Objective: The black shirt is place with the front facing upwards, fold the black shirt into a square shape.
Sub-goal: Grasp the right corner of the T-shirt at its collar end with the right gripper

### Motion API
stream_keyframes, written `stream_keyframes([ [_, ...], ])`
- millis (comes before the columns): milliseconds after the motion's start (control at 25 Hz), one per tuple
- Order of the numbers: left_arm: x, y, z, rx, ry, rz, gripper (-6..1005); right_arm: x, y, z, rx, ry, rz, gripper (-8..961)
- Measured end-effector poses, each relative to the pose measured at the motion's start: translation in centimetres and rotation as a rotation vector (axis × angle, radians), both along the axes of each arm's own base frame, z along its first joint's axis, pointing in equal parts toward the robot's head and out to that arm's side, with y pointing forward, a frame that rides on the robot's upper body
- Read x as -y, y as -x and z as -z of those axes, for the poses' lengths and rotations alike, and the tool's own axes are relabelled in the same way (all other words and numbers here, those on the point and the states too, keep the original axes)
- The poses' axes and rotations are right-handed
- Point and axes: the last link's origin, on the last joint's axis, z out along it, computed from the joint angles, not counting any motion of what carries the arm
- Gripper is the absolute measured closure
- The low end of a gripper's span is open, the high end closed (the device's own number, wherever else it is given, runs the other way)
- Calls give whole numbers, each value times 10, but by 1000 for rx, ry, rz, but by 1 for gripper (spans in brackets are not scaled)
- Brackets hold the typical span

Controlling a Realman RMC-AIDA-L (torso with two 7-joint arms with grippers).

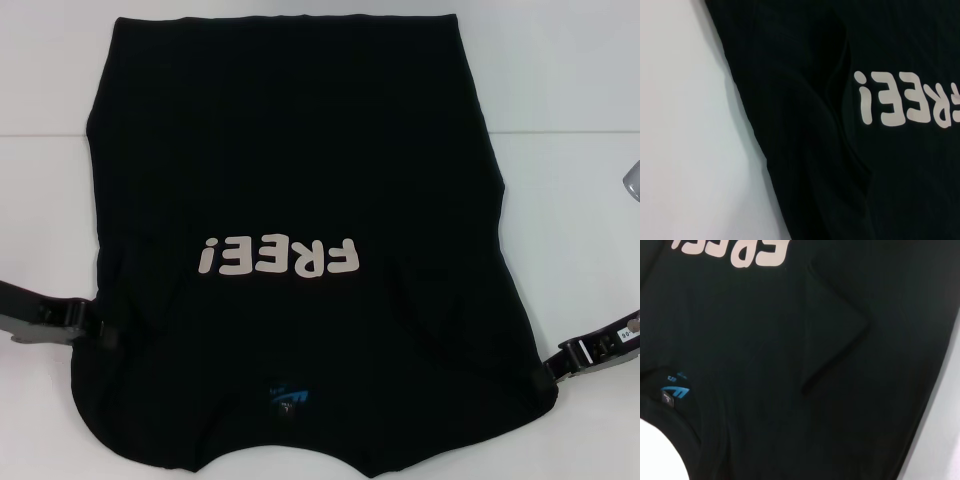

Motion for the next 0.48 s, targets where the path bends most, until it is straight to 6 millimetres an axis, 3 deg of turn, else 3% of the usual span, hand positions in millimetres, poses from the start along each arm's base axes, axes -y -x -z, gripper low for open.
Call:
stream_keyframes([
  [120,0,0,0,1,1,-2,964,0,0,-1,1,-1,0,680],
  [240,0,0,0,1,1,-2,964,0,-1,-2,2,0,1,917],
  [480,3,-2,0,12,22,-1,964,0,0,-7,2,14,-6,943],
])
